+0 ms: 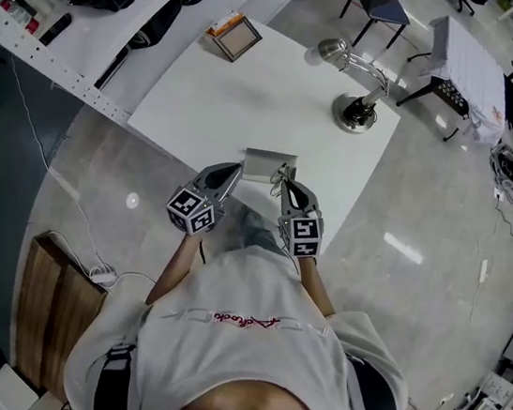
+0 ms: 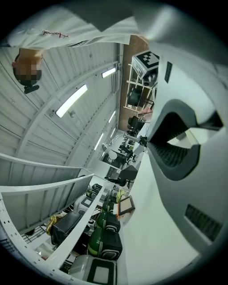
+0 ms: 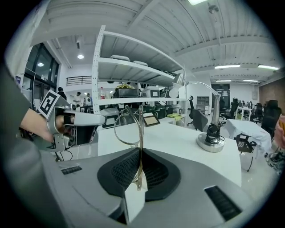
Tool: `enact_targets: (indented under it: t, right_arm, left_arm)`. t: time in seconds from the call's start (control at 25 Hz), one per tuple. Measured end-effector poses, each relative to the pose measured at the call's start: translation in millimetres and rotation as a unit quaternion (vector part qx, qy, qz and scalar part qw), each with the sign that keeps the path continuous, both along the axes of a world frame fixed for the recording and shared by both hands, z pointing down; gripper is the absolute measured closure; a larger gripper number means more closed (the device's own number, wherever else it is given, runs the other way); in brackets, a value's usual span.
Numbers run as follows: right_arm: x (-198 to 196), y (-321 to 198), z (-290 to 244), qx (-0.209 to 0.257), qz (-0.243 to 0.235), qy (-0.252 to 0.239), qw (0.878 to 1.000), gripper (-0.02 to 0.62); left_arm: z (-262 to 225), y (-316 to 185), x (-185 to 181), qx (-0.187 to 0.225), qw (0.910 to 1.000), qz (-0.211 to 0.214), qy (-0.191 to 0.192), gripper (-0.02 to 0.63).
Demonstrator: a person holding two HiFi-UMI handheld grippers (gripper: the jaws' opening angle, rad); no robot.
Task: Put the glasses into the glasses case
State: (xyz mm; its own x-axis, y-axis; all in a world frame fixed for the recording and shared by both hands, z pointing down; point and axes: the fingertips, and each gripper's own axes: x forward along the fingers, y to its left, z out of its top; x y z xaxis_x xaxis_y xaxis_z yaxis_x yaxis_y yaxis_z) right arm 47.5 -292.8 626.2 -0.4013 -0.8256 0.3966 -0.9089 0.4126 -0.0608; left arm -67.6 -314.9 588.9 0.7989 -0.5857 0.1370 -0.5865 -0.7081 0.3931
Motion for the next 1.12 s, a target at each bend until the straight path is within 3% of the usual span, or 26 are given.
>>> enact_targets:
  t: [0.28, 0.68, 1.12]
  right_arm:
    - [4.9, -3.9, 32.1, -0.045, -0.004, -0.002, 0.999, 0.584]
    - [7.2, -5.2, 66.3, -0.088, -0.013, -0.002, 0.996, 0.584]
    - [-4.3, -44.1, 58.6, -0.067, -0.042, 0.009, 0.997, 0.584]
  left_arm:
    - [28.2, -7.3, 6.5, -0.04, 0.9992, 0.002, -0.005, 0.598]
    - [51.8, -13.7, 9.9, -0.065, 0.9978, 0.006, -0.012, 0.598]
    - [56.2, -6.8, -6.5, -0.074, 0.9971, -0.013, -0.014, 0.598]
